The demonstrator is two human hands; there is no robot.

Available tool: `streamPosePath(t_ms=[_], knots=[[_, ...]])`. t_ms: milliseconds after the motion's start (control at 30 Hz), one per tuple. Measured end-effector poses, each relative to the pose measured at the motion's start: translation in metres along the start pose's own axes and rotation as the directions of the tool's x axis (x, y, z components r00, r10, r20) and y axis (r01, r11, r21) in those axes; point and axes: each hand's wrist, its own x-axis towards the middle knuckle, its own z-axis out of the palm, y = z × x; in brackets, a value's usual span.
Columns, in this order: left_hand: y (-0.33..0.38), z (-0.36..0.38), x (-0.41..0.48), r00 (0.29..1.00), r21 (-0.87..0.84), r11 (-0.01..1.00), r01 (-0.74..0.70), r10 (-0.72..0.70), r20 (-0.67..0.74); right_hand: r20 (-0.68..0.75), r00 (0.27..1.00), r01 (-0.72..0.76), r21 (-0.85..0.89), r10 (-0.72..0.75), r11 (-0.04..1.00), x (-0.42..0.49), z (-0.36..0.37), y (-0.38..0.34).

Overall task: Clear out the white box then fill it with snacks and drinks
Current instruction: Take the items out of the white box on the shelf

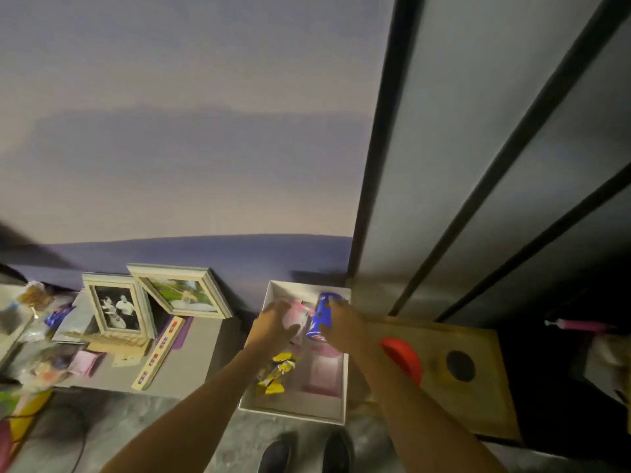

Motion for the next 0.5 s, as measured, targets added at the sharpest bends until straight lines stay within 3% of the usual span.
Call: streamPosePath(t_ms=[133, 267, 500], knots=[[-0.011, 0.039, 0.042, 0.996, -0.008, 1.0, 0.006, -0.006, 0.084, 0.001, 1.0, -0.007, -0.152, 0.007, 0.988, 0.04, 0.043, 0.011], [-0.023, 0.078, 0.074, 0.99, -0.005, 0.993, 0.115, -0.114, 0.087, 0.078, 0.996, -0.006, -0.288, 0.03, 0.958, 0.063, 0.073, 0.016], [-0.028, 0.093, 0.083, 0.996, 0.069, 0.994, 0.083, -0.08, -0.045, 0.0, 0.996, -0.091, -0.28, 0.095, 0.956, 0.072, 0.104, 0.015]])
